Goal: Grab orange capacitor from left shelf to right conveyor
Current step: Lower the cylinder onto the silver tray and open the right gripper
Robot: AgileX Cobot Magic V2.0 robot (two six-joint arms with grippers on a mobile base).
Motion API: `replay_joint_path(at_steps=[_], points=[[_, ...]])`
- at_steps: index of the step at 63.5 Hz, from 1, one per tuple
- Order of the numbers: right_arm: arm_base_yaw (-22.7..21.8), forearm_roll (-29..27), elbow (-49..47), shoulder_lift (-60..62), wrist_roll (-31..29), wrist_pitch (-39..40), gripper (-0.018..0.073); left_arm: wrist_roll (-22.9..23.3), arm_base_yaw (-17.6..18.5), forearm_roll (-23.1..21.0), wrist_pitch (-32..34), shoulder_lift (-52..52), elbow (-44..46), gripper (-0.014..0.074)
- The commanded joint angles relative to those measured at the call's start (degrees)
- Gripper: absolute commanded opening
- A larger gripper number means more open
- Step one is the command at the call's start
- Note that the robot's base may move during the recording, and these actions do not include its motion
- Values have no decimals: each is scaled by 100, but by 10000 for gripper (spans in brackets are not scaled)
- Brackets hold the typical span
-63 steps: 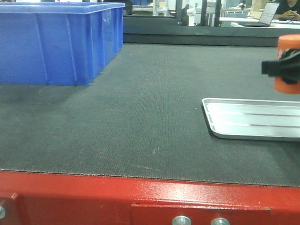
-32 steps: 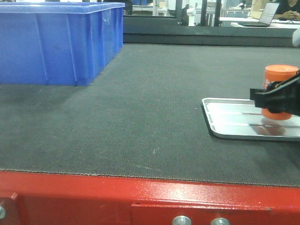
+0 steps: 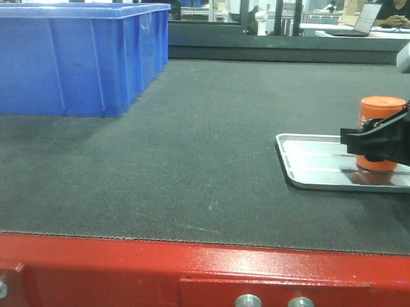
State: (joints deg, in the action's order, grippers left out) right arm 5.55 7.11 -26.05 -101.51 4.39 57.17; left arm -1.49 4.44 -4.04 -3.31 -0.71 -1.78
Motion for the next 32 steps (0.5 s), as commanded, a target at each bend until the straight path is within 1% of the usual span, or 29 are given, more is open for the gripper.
replay_joint_path(at_steps=[1, 3, 12, 23, 32], points=[[-25, 20, -97, 193, -27, 262, 610, 9, -17, -20, 501, -54, 25, -127], [-25, 20, -97, 193, -27, 256, 636, 9, -17, -20, 501, -54, 25, -127], [-25, 20, -97, 292, -27, 97, 624, 9, -17, -20, 501, -54, 25, -127], [-25, 9, -97, 790, 3, -685, 624, 9, -17, -20, 501, -54, 25, -127], [-25, 9, -97, 1537, 17, -1671, 624, 9, -17, -20, 501, -54, 25, -127]])
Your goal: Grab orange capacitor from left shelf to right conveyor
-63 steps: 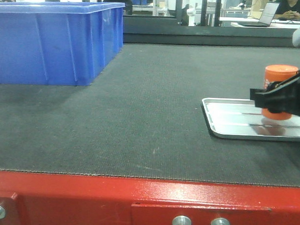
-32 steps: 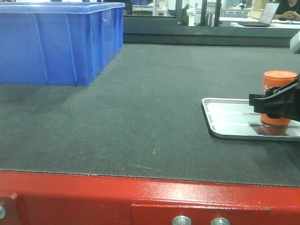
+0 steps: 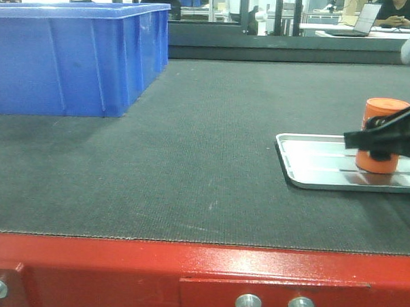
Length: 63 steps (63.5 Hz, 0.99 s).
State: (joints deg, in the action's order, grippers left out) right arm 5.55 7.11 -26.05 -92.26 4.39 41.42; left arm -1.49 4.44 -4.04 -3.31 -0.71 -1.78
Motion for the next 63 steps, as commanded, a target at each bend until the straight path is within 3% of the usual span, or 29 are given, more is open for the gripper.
replay_joint_path(at_steps=[1, 17, 27, 34, 51, 63], points=[[-19, 9, -97, 700, 27, -207, 624, 9, -17, -20, 501, -54, 25, -127], [2, 14, -97, 2755, 758, -2827, 624, 9, -17, -20, 501, -54, 25, -127], [2, 9, -97, 3993, 823, -3828, 606, 9, -17, -20, 501, -54, 25, -127], [2, 9, -97, 4857, 823, -4572, 501, 9, -17, -20, 501, -54, 25, -127], [2, -97, -103, 6842, 823, -6852, 55, 9, -17, -20, 501, -54, 25, -127], [2, -97, -103, 7771, 817, -7460, 47, 9, -17, -20, 501, -54, 25, -127]])
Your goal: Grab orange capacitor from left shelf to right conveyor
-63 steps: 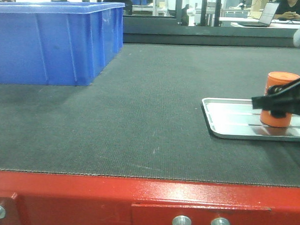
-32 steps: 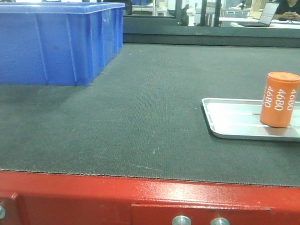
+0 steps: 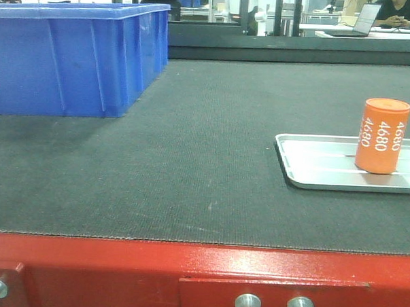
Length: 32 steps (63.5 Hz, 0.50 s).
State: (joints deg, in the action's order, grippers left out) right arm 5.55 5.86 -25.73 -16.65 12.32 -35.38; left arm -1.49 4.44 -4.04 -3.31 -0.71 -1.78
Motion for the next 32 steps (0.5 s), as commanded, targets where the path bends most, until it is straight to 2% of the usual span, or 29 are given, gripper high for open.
replay_joint_path(at_steps=[1, 32], points=[[2, 28, -135, 248, 24, 220, 47, 9, -17, -20, 501, -54, 25, -127], [-6, 78, -96, 414, 20, 346, 47, 9, -17, -20, 501, -54, 25, -127]])
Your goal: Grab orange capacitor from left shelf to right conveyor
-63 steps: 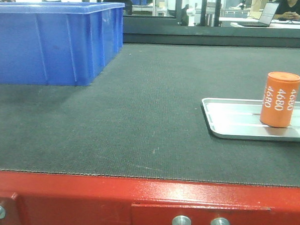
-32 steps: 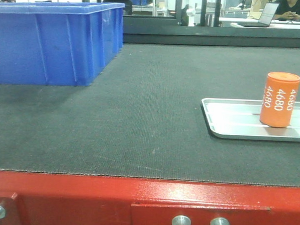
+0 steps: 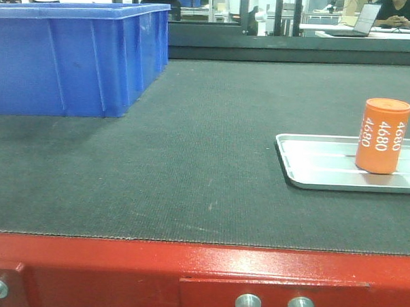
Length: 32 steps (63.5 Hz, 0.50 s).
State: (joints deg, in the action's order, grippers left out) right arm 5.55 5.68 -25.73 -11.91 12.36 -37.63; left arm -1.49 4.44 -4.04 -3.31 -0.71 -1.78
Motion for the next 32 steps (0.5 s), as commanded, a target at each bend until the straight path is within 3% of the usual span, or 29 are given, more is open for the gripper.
replay_joint_path(at_steps=[1, 6, 17, 32], points=[[-24, 104, -72, -60, 3, 625, 47, 9, -17, -20, 501, -54, 25, -127], [-182, 57, 30, -49, -204, 938, 47, 9, -17, -20, 501, -54, 25, -127], [-847, -734, 688, 283, -1176, 1904, 47, 9, -17, -20, 501, -54, 25, -127], [-1154, -781, 2082, 1283, -1203, 2964, 47, 9, -17, -20, 501, -54, 25, -127]])
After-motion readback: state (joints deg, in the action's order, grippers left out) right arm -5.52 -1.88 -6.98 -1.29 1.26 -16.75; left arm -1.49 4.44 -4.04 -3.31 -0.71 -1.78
